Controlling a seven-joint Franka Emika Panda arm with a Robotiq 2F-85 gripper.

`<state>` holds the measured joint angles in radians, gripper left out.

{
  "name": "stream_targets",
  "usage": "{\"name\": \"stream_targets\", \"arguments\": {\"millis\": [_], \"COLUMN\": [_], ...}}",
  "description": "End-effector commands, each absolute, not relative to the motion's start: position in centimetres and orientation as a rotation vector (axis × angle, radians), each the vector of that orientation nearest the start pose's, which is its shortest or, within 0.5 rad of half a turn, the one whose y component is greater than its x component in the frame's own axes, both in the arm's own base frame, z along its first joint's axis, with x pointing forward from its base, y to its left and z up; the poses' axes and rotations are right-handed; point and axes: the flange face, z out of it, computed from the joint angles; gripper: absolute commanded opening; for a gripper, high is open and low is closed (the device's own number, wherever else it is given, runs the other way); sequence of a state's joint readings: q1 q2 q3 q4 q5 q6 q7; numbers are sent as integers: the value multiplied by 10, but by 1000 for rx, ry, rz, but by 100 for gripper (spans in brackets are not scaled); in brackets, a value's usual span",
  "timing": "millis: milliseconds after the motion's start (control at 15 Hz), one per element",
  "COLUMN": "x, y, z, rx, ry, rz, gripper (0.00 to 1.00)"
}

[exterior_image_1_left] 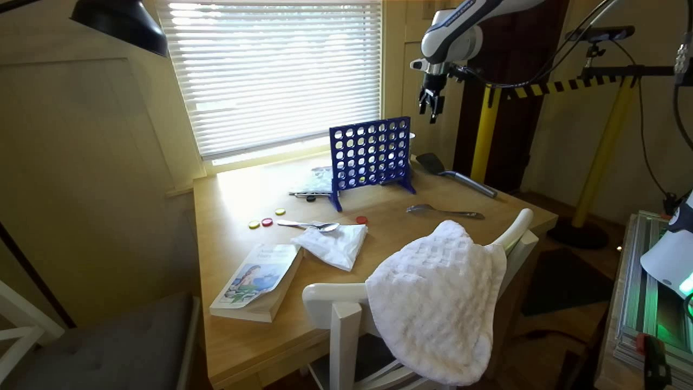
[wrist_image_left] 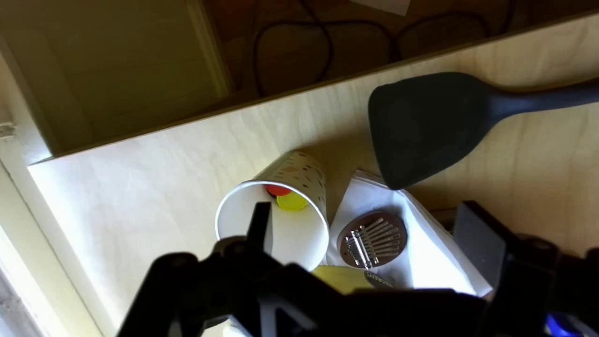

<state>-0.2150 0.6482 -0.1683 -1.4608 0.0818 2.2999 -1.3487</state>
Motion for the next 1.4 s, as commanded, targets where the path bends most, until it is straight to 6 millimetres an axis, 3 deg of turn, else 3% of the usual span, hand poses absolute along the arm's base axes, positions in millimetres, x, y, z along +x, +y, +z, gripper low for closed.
{"name": "stream_targets", "arguments": {"millis": [0, 133, 267, 400, 467, 667, 1067, 1333], "x": [729, 738, 743, 747, 749, 759, 774, 771], "y": [-243, -242, -249, -255, -257, -255, -236, -235], "z": [297, 281, 265, 254, 246, 247, 276, 262], "rx": [-2911, -2885, -2854, -2838, -2825, -2824, -2811, -2749], "ry": [-1568, -1578, -1570, -1557, -1553, -1582, -1708, -1709], "rz": [-30, 30, 62, 95, 99, 135, 110, 143], "gripper": [100, 100, 89, 84, 76, 73, 89, 81]}}
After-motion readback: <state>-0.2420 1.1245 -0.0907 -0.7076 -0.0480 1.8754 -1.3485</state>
